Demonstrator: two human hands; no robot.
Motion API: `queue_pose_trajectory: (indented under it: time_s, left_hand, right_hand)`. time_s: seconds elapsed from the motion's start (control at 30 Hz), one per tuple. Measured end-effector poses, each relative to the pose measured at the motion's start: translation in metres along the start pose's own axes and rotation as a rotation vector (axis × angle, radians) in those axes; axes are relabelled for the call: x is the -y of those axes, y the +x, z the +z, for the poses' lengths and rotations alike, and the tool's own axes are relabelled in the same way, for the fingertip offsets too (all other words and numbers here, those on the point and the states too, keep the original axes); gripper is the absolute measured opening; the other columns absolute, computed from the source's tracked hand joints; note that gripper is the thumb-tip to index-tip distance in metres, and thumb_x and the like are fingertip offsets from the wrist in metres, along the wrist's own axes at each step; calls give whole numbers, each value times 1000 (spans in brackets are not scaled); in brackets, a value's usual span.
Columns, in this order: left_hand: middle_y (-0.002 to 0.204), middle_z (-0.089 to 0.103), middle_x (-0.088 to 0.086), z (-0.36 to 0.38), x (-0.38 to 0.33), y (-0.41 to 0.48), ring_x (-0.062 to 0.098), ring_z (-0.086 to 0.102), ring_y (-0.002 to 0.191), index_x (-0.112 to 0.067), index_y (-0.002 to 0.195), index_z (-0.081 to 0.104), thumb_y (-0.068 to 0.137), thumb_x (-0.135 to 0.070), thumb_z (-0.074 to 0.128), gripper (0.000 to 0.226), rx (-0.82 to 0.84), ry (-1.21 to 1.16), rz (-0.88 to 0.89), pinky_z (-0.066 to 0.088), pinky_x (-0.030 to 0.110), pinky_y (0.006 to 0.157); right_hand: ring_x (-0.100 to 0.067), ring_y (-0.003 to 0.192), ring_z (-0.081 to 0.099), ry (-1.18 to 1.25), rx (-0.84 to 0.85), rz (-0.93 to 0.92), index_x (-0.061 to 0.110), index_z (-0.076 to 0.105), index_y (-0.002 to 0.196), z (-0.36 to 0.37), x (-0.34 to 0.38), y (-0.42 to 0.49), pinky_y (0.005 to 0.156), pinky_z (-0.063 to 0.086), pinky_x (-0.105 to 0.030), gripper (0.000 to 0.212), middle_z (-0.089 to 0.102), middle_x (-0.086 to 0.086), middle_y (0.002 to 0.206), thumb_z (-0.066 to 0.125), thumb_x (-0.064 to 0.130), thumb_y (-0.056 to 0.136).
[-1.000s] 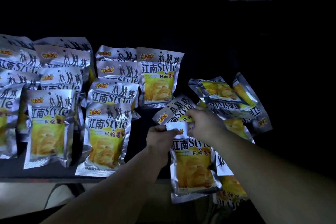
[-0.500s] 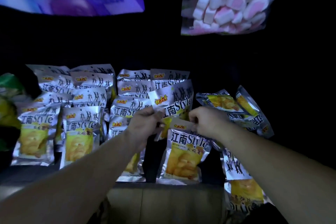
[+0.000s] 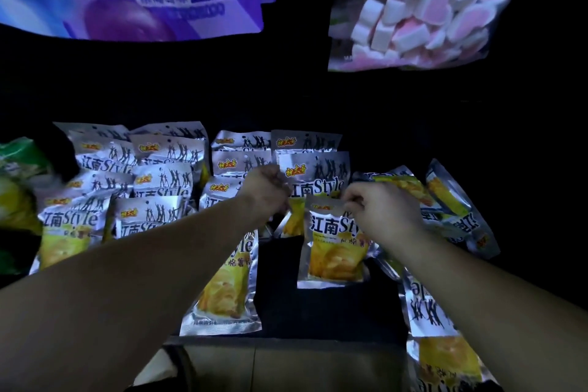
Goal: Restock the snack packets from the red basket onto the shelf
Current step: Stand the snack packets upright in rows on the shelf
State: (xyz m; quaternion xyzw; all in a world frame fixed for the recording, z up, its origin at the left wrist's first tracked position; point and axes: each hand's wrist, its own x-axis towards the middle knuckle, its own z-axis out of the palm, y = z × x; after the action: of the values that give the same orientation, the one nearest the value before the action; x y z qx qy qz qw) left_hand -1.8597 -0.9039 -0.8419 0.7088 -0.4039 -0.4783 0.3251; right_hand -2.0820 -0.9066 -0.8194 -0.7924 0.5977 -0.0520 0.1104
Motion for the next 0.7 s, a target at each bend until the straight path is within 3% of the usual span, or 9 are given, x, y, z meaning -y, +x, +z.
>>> queue_pose_trajectory:
  time_s: [0.1,0.17,0.23,0.3,0.37,0.47,0.53,0.6,0.7]
  left_hand:
    - [75,70,3,-6,-8,9,14,65,68,-10,73,68,90,8,69,25,-86,89,85,59,26,64]
    - [77,71,0,-8,-13,9,9,65,68,-7,77,67,92,2,70,18,-76,68,126,53,16,60]
    - [78,70,0,-12,-18,5,8,65,66,-12,80,64,96,-3,68,19,-56,18,159,53,18,61]
    - [78,69,2,-16,-23,-5,10,68,62,-14,83,62,99,-5,65,19,-22,-34,207,60,33,73]
    - [90,71,6,-22,-29,-15,21,71,73,-18,80,60,101,-7,63,23,19,-37,269,60,50,86]
    - [96,69,6,-32,-35,-29,30,66,89,-18,86,59,101,-21,64,16,102,117,304,56,60,91]
    - [93,68,4,-35,-33,-34,32,67,97,-16,94,60,100,-27,64,14,140,143,270,55,59,96]
    - [94,69,4,-35,-31,-41,29,71,97,-15,99,61,102,-21,62,7,167,58,228,57,51,96]
    - [91,66,16,-29,-23,-48,22,72,81,-3,104,59,104,-10,57,7,170,-80,170,63,31,80]
  right_hand:
    - [-17,85,65,115,-21,13,35,72,97,-3,7,12,66,49,-29,6,69,11,94,66,36,98]
    - [-15,84,63,155,-12,27,35,71,93,-2,12,19,63,47,-28,3,68,12,93,68,36,96]
    - [-17,93,61,145,22,25,35,70,98,2,16,23,65,46,-29,5,66,9,102,68,32,96]
    - [-24,120,53,129,26,14,33,63,126,5,19,22,82,53,-37,31,56,3,130,67,27,96]
    - [-29,136,43,234,-25,56,31,38,153,3,23,17,95,53,-44,64,36,0,155,68,33,96]
    - [-29,145,38,543,-37,148,32,10,163,-9,26,10,111,44,-48,94,24,0,166,72,44,93]
    - [-27,147,37,784,24,246,34,2,164,-17,29,8,117,39,-44,106,27,1,167,78,41,89]
    - [-27,145,41,953,93,321,32,5,164,-17,27,9,113,38,-40,110,34,0,164,82,35,86]
    - [-30,141,46,980,228,385,30,23,161,-13,23,11,110,45,-48,119,35,-1,164,93,49,67]
